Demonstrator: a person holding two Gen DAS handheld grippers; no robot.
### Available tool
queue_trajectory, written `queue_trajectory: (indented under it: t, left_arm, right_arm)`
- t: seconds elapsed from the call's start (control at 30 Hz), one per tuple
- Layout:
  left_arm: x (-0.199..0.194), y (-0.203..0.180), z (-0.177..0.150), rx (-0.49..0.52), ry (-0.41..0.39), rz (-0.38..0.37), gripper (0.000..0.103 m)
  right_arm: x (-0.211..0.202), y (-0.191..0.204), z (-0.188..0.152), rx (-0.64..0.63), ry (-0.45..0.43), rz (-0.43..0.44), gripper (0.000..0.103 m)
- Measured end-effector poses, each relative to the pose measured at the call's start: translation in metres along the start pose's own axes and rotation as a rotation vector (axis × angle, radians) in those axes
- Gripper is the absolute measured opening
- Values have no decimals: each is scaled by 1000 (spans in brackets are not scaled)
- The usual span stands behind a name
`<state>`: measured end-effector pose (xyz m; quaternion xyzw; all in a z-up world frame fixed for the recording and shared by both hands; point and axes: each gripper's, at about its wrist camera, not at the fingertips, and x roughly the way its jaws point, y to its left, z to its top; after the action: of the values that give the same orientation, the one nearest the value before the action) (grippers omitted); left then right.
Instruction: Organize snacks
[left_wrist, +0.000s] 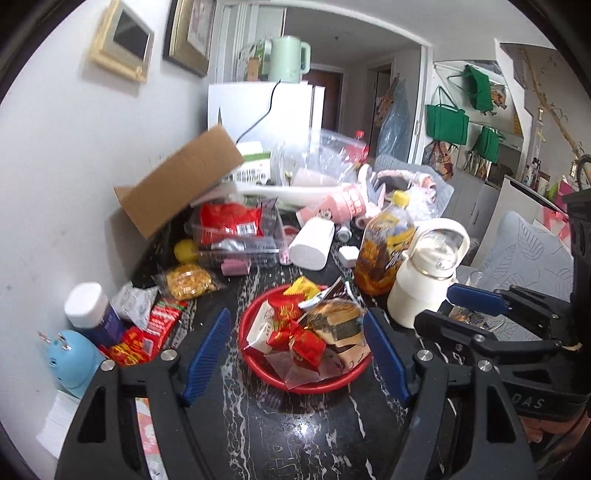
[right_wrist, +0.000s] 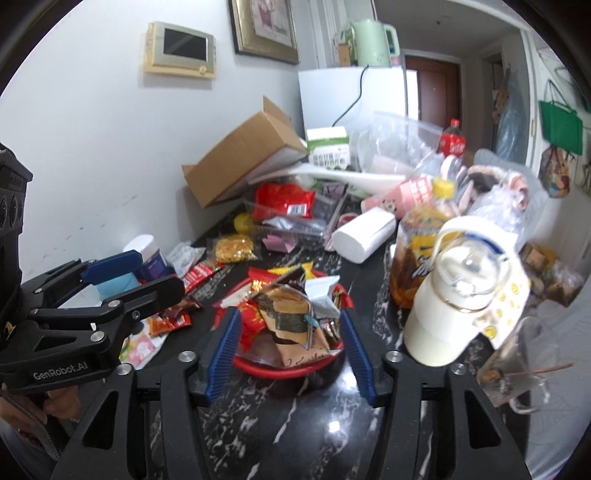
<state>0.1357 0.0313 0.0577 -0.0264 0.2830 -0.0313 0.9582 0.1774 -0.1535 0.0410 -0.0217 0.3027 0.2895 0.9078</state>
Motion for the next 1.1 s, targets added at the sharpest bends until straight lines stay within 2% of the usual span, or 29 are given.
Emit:
queue_trajectory:
  t: [0.07,0.13,0.4,0.7,1.1]
  left_arm:
    - [-12,-4,2,10,-21,9,77]
    - [-24,-7,2,14,-40,12,79]
    - [-65,-14,-3,29,-82,3,80]
    - [-96,-18,-21,18,-73,13,80]
    - [-95,-25,-58,23,-7,-21,80]
  right_arm:
    - [-15,4,0,-13,-23,-14,61]
    - [-29,8,0,-23,-43,-30,68]
    - [-81,24,-7,-40,-113,-94,90]
    - [-118,35,-27,-30,-131,-119,93]
    - [-120,34,-69,25,-59,-150,93]
